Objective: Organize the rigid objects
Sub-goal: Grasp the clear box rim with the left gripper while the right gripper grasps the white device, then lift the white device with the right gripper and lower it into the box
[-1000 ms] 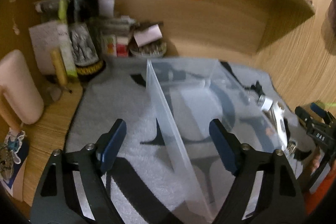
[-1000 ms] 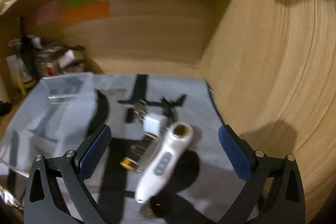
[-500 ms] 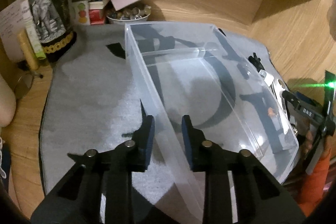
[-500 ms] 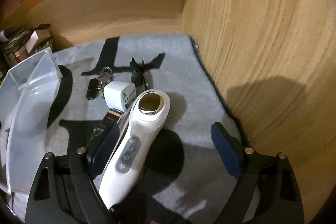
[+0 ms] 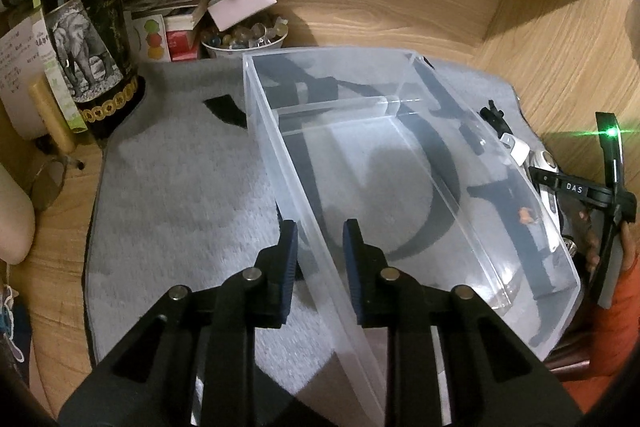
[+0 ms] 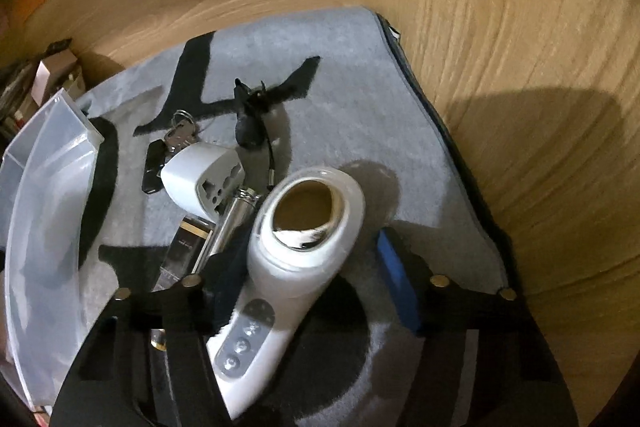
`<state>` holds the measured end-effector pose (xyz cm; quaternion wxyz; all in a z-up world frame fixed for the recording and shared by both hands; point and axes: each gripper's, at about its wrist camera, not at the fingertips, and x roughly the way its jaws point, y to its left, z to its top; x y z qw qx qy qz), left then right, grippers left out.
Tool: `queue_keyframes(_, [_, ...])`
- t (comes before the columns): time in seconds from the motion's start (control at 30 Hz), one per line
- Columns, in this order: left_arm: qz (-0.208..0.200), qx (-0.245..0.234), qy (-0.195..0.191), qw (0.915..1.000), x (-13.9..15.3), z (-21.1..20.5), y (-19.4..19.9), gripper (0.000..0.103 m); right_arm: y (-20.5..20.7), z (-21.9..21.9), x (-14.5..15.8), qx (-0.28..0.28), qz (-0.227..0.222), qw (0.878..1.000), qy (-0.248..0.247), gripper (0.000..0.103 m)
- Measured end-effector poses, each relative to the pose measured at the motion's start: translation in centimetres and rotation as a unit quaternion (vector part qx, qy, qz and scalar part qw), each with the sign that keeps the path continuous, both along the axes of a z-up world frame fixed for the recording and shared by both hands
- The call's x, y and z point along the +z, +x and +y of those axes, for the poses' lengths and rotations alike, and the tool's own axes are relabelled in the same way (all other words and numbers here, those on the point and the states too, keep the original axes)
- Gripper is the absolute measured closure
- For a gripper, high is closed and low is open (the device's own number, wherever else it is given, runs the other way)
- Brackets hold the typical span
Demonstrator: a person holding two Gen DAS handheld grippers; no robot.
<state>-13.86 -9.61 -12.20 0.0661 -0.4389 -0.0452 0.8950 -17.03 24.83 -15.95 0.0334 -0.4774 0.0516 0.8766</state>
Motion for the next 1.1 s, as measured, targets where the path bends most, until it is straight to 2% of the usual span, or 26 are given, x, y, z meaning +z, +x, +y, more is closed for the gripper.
queue_keyframes(0.17, [0.003,-0.001,-0.002,1.0000,0.0,0.0,0.0,0.079,0.6,-1.1,0.3,0.003,0.009,1.000,0.005,0.060])
queue_keyframes(0.3, [0.004,0.000,-0.003,1.0000,0.0,0.1,0.0,0.079,1.7,-2.0,1.4,0.008,0.036,0.999,0.013,0.063])
queue_keyframes(0.53, [0.008,0.001,-0.005,1.0000,0.1,0.1,0.1,0.079,3.4,-3.7,5.1,0.018,0.094,0.995,0.027,0.065])
queue_keyframes(0.8, [0.017,0.000,-0.009,0.9998,0.1,0.1,0.1,0.079,5.4,-6.0,9.2,0.044,0.163,0.985,0.033,0.065])
queue_keyframes(1.1, [0.024,0.002,-0.005,0.9997,0.1,0.3,0.1,0.079,5.9,-11.5,12.7,0.115,0.220,0.968,0.039,0.065])
